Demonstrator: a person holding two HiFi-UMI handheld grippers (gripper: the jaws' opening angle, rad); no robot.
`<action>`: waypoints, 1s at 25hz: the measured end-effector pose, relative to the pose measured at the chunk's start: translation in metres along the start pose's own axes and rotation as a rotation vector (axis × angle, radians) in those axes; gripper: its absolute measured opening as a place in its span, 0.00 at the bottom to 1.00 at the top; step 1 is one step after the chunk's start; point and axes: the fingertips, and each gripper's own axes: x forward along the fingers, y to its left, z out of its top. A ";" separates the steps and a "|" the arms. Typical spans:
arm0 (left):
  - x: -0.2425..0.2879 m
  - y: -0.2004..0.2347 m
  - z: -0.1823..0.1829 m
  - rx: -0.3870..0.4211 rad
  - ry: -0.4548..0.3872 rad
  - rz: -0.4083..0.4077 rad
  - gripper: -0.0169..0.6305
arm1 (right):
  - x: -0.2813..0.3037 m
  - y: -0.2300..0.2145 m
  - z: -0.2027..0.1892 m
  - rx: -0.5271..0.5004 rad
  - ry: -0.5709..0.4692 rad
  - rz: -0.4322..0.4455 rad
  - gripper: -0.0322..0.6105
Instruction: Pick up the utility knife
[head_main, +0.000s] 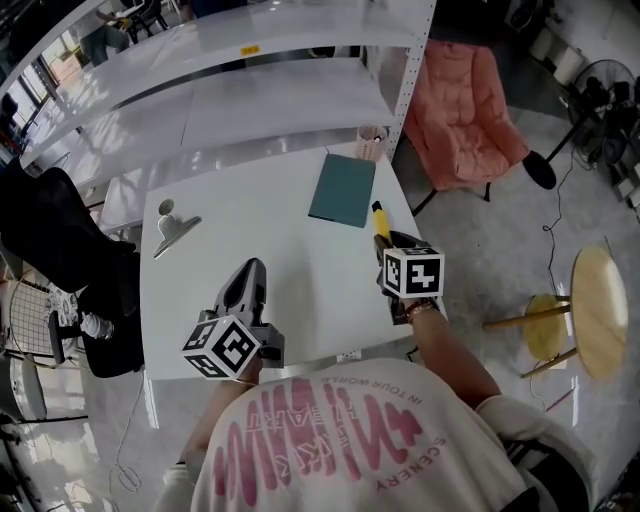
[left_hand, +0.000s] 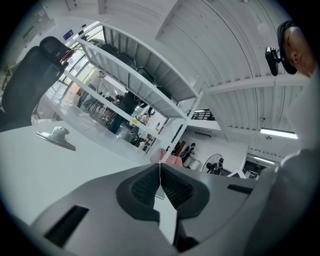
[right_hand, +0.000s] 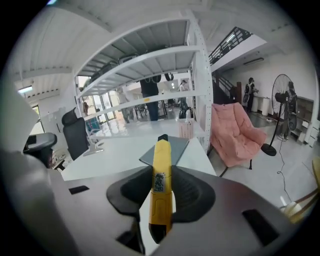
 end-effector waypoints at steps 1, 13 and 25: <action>-0.002 -0.002 0.001 0.002 -0.003 -0.005 0.06 | -0.006 0.004 0.008 0.001 -0.029 0.008 0.26; -0.014 -0.018 0.015 0.020 -0.041 -0.049 0.06 | -0.080 0.049 0.078 0.008 -0.337 0.092 0.26; -0.038 -0.035 0.018 0.046 -0.063 -0.087 0.06 | -0.135 0.090 0.082 -0.025 -0.512 0.151 0.26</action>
